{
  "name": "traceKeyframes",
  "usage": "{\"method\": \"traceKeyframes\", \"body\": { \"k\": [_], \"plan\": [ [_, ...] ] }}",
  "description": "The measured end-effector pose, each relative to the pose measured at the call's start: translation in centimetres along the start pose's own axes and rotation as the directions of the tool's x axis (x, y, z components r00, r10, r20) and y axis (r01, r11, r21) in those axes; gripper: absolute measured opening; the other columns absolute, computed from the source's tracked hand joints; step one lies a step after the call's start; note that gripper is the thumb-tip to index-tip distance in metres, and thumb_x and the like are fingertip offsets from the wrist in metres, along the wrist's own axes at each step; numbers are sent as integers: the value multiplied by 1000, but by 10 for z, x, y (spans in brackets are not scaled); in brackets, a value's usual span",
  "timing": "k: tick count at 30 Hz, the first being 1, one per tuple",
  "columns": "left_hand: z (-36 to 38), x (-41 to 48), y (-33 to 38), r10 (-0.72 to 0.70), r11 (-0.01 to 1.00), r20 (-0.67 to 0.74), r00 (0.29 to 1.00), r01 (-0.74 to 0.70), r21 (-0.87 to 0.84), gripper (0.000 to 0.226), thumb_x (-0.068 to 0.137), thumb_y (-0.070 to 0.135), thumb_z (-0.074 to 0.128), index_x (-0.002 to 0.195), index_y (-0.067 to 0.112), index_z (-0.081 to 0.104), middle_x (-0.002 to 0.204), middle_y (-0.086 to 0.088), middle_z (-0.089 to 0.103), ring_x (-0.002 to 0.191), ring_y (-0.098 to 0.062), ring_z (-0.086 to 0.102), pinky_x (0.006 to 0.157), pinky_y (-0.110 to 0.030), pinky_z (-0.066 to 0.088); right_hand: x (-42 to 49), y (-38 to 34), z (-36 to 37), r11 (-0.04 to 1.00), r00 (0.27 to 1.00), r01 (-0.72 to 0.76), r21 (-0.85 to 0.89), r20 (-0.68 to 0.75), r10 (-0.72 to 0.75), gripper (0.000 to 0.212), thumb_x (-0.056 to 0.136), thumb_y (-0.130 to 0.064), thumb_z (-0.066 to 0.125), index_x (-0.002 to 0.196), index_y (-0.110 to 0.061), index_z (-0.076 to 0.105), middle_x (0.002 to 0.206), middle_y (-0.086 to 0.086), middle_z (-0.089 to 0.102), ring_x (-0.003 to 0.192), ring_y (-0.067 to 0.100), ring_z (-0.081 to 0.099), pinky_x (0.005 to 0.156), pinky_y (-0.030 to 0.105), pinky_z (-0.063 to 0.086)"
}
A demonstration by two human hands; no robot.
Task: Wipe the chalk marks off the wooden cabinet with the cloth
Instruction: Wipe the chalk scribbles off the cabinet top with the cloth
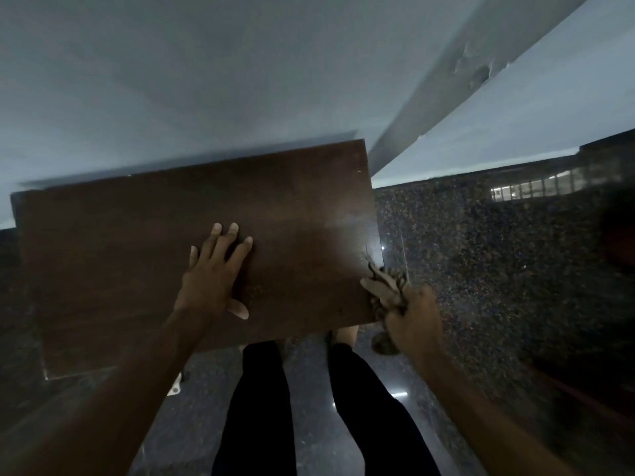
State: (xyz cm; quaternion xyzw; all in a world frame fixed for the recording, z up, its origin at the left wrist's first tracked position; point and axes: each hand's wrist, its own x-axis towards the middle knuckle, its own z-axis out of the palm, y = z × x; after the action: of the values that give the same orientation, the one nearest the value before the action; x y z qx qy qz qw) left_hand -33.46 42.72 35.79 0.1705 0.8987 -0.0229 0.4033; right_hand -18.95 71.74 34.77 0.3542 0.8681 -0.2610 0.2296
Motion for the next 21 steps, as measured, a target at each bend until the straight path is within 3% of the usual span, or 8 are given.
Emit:
{"method": "traceKeyframes", "body": {
  "k": [3,9,12,17,21],
  "plan": [
    [2,-1,2,-8,1000,-29,1000,8,-9,146,47,46,98,165,23,15,173,-6,-3,159,-29,-16,123,-67,12,-16,17,8,992,996,-87,93,-3,88,20,79,-1,65,98,5,66,88,12,43,75,29,47,61,31,29],
    [1,-3,6,-32,999,-24,999,33,15,148,46,43,99,165,23,14,173,-6,-5,159,-30,-16,121,-69,16,38,-29,-14,980,998,56,189,-14,-54,8,83,-4,60,78,-4,66,61,6,53,59,26,57,41,14,31],
    [-1,-6,11,-51,998,-13,999,51,39,147,47,43,99,164,23,13,173,-5,-8,159,-30,-16,121,-69,20,84,-80,-31,973,991,114,203,-86,-99,12,90,-13,60,85,-7,70,71,6,61,67,24,60,57,31,52],
    [1,-9,17,-75,997,-52,996,75,3,144,45,33,101,162,22,18,173,-4,-7,159,-31,-14,117,-69,29,113,-103,-41,973,986,136,187,-116,-116,25,89,-23,63,92,-1,71,85,14,68,75,28,63,62,27,42],
    [5,-12,15,-78,997,-54,995,77,-28,144,49,28,101,164,23,14,173,-1,-13,159,-31,-15,117,-69,28,82,-77,-30,974,994,95,207,-77,-81,11,90,-18,63,80,-11,63,74,5,59,67,18,54,60,26,38]
  ]
}}
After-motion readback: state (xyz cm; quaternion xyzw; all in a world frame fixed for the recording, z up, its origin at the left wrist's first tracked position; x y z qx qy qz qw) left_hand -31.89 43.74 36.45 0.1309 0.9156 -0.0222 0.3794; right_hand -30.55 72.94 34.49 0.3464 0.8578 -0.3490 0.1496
